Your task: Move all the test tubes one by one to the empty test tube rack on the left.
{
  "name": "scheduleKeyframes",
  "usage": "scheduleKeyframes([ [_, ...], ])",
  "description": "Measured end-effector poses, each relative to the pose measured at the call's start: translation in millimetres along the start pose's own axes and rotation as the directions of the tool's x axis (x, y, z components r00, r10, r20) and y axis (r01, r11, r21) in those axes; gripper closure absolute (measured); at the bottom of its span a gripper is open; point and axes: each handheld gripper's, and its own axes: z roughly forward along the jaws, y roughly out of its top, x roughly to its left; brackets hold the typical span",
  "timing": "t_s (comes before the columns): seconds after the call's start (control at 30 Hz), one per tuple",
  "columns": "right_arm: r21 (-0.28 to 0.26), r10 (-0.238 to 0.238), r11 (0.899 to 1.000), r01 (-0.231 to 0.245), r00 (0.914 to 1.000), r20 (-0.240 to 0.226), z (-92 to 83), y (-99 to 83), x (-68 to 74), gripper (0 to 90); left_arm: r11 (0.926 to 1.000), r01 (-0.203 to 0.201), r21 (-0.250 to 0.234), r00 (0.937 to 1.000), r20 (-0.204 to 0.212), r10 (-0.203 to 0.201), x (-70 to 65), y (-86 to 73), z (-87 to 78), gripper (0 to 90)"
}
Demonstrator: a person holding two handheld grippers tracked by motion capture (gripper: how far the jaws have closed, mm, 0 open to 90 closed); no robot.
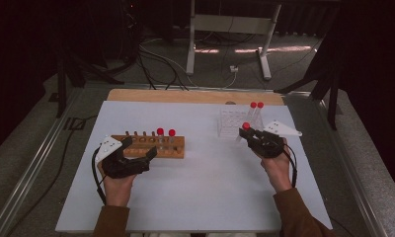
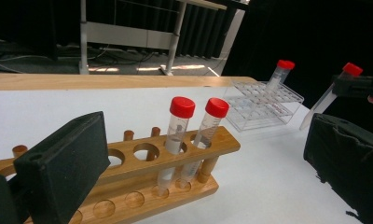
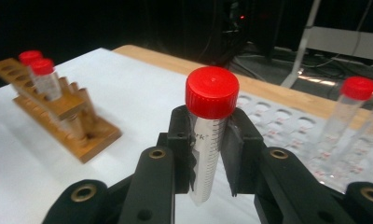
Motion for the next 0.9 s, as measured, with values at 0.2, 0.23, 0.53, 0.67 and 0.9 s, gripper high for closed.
scheduleKeyframes([
  [0.2, 0.016, -0.022, 1.000, 0.023, 0.9990, -0.039, -1.0, -2.0, 10.4, 74.4, 0.9998, -0.019, 0.002, 0.9998, 0.012, 0.019, -7.9, 1.8, 2.0, 1.1],
  [0.23, 0.016, -0.028, 0.999, 0.029, 0.9986, -0.046, -1.7, -1.8, 12.2, 74.4, 0.9997, -0.024, 0.003, 0.9996, 0.016, 0.024, -10.0, 2.3, 2.4, 1.1],
  [0.53, 0.029, -0.042, 0.999, 0.046, 0.9931, -0.109, -2.4, -2.8, 27.7, 74.4, 0.9959, -0.089, 0.018, 0.9935, 0.073, 0.087, -40.6, 14.3, 12.2, 1.6],
  [0.67, 0.031, -0.042, 0.998, 0.046, 0.9901, -0.134, -3.1, -2.6, 35.0, 74.4, 0.9935, -0.111, 0.023, 0.9890, 0.100, 0.109, -54.4, 22.2, 20.7, 2.8],
  [0.9, 0.030, -0.033, 0.999, 0.039, 0.9834, -0.178, -4.3, -1.4, 45.3, 74.3, 0.9898, -0.140, 0.025, 0.9814, 0.136, 0.136, -76.1, 30.4, 35.6, 3.1],
])
